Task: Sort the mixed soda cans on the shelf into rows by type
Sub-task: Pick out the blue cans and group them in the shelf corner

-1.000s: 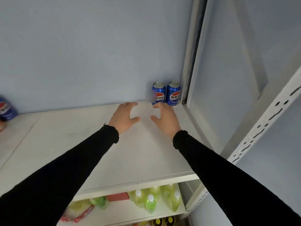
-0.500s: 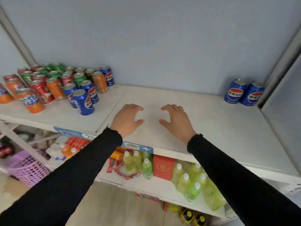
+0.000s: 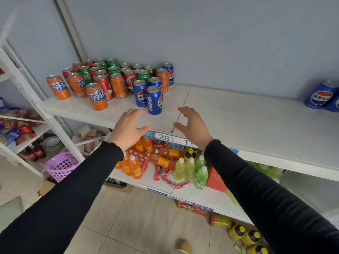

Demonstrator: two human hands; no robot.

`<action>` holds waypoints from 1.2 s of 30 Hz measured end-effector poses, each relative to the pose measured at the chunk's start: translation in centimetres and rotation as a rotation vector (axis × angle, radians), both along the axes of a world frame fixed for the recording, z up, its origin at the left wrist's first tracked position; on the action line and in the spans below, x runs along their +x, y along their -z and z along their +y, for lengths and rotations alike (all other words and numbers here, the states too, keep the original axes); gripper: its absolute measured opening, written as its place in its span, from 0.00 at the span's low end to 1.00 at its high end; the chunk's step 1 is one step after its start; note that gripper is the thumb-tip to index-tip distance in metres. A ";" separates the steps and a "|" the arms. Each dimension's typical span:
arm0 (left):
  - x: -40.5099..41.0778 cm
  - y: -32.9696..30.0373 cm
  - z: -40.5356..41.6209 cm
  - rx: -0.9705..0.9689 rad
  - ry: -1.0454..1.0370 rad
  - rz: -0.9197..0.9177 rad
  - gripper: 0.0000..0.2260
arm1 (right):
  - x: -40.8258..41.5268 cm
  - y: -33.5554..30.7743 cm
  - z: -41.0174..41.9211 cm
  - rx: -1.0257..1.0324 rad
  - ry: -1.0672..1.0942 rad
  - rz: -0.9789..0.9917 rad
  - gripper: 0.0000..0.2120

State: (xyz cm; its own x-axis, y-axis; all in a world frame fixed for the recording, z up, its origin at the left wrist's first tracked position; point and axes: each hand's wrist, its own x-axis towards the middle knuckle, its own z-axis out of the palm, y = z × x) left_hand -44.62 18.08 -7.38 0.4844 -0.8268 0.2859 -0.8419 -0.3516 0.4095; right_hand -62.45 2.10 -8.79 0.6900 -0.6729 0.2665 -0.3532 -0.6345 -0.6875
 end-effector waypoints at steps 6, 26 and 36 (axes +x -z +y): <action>5.9 0.5 -1.5 -0.013 -0.051 0.097 0.27 | 6.7 0.9 -2.1 0.211 -0.001 -0.059 0.29; 17.3 2.9 -13.6 -0.207 0.181 0.453 0.42 | 15.3 3.5 -7.5 0.457 -0.148 -0.088 0.30; 16.0 3.2 -13.4 -0.290 0.332 0.498 0.39 | 12.8 4.4 -6.8 0.476 0.144 -0.272 0.30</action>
